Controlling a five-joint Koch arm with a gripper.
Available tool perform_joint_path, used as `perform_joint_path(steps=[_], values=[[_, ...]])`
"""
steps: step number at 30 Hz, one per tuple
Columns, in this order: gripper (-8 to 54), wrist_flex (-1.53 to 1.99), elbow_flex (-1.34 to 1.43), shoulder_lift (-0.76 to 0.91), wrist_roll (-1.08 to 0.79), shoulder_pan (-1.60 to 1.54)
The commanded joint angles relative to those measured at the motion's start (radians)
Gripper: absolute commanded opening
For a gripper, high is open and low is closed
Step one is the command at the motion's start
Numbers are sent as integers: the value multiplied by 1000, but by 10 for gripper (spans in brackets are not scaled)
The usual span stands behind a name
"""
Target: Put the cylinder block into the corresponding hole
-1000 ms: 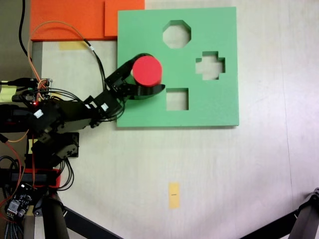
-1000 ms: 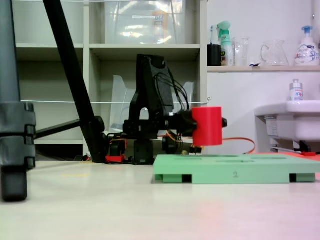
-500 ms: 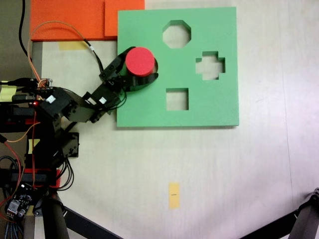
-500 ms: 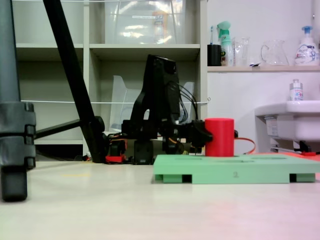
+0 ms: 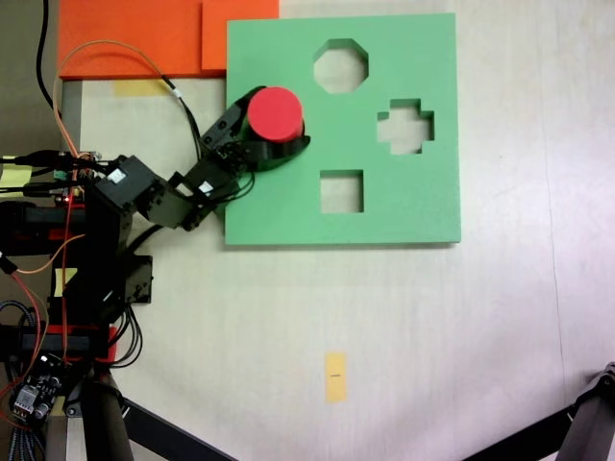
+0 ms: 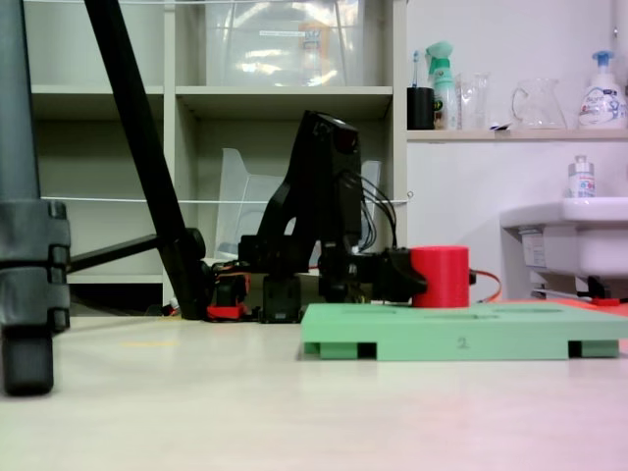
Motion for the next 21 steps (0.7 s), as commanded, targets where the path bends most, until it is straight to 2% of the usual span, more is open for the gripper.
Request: perform_joint_path(steps=[1,2,4,5,10,12,18,19,21], values=[[239,-66,-25,5,11,-3],[258,-69,-25,-3,11,-3],[372,-71,-26,-9,6,-3],[388,-71,-25,-9,6,-5],[379,-60,-26,-21,8,-17],[330,-41,-75,-46,6,-25],[345,11,-48,-34,6,-18],[383,11,-9,-15,2,-18],[504,6,81,34,-20,9]])
